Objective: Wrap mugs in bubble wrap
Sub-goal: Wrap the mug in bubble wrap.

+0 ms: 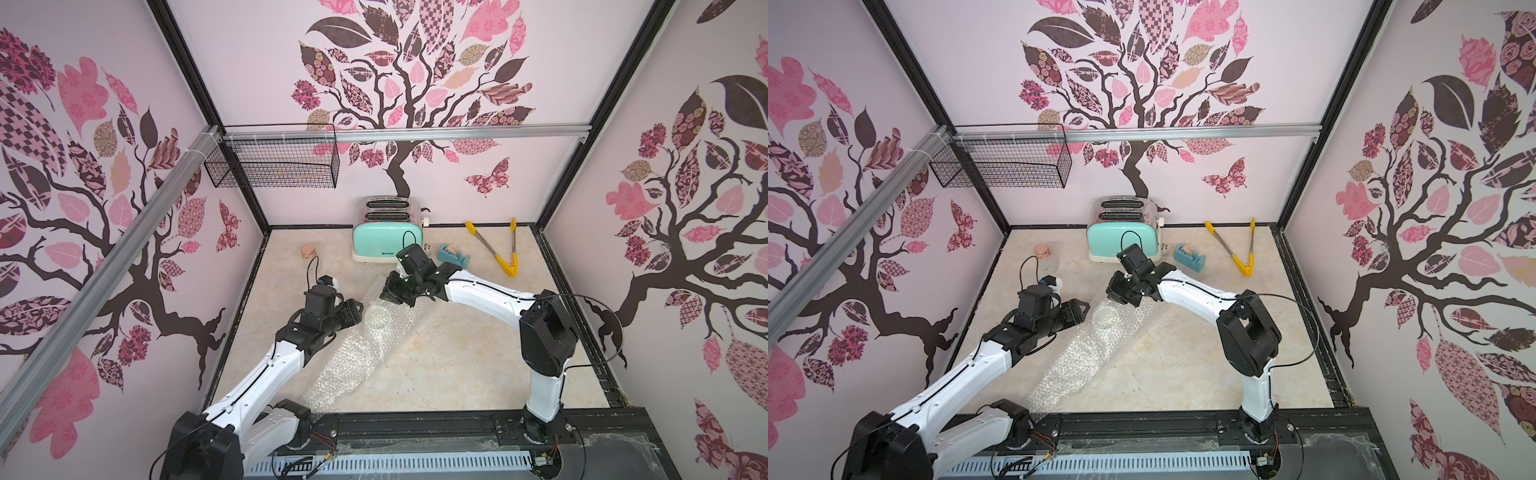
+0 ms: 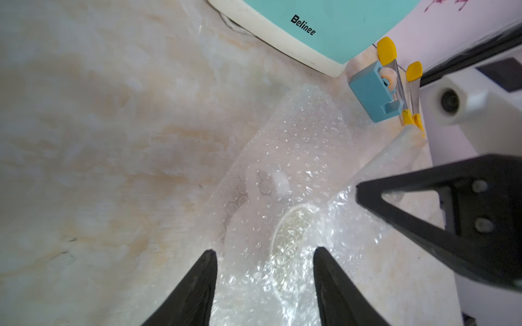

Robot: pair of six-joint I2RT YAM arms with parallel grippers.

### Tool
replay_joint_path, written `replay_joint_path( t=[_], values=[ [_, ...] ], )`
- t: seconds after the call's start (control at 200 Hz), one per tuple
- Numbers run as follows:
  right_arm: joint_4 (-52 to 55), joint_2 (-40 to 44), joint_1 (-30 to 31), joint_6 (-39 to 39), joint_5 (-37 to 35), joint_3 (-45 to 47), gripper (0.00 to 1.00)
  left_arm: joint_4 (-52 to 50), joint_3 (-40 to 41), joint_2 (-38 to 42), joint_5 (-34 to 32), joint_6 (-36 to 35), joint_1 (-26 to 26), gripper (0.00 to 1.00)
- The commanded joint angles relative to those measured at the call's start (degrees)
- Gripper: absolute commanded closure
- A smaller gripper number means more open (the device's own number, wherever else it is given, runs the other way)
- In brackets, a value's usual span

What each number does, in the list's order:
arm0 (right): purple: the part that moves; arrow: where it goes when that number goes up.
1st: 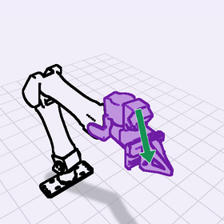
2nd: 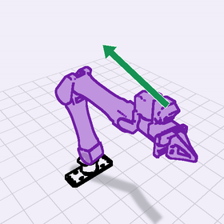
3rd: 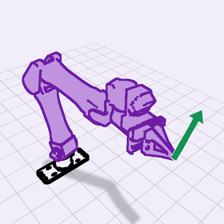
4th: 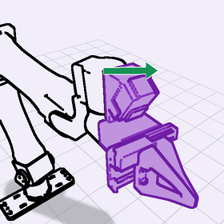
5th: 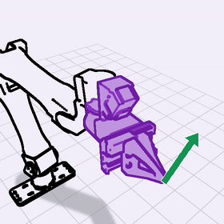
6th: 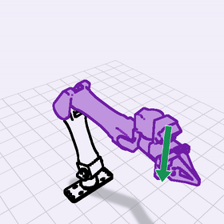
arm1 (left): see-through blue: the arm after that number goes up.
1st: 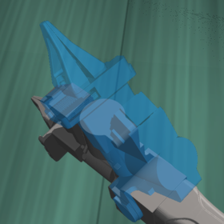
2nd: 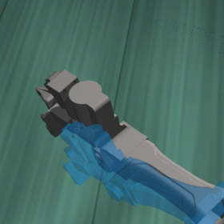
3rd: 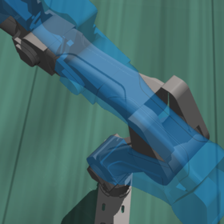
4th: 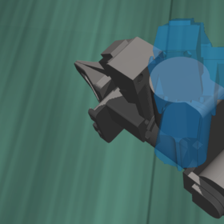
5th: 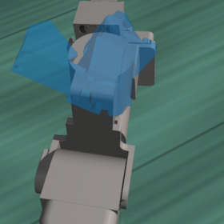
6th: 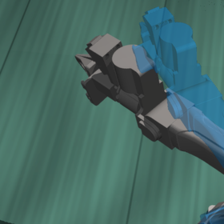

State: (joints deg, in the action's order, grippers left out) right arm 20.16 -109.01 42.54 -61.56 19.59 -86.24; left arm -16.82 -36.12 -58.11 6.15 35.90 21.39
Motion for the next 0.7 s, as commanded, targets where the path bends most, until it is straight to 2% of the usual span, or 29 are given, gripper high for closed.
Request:
replay_joint_path(
  t=[0.0, 0.14, 0.395, 0.44, 0.51, 0.56, 0.695],
  values=[
    [-0.2, -2.9, -0.7, 0.1, 0.0, -1.6, 1.0, -2.3, 0.9, 2.5, -3.1, 0.1, 0.1, 0.23],
    [-0.6, -3.7, -1.0, 0.6, 0.1, -1.5, 1.0, -0.5, 2.2, -0.7, -0.6, -0.4, 0.4, 0.16],
    [-0.5, -5.6, -1.0, 1.6, 1.7, -3.1, 1.0, 3.2, 1.6, -8.1, 1.5, -1.7, 1.9, 0.14],
    [-0.5, -5.7, -1.0, 2.2, 1.8, -3.5, 0.85, 3.6, 1.6, -9.0, 1.6, -1.9, 2.1, 0.14],
    [-0.3, -5.6, -1.0, 3.1, 1.9, -4.2, 0.78, 4.0, 1.4, -10.4, 1.6, -2.1, 2.3, 0.16],
    [0.1, -5.4, -1.1, 4.1, 1.7, -4.9, 0.66, 3.9, 1.4, -11.1, 1.2, -2.2, 2.6, 0.17],
    [1.2, -4.4, -1.1, 7.0, 0.6, -6.9, 0.44, 4.1, 2.1, -12.0, 0.5, -2.0, 3.0, 0.23]
  ],
)
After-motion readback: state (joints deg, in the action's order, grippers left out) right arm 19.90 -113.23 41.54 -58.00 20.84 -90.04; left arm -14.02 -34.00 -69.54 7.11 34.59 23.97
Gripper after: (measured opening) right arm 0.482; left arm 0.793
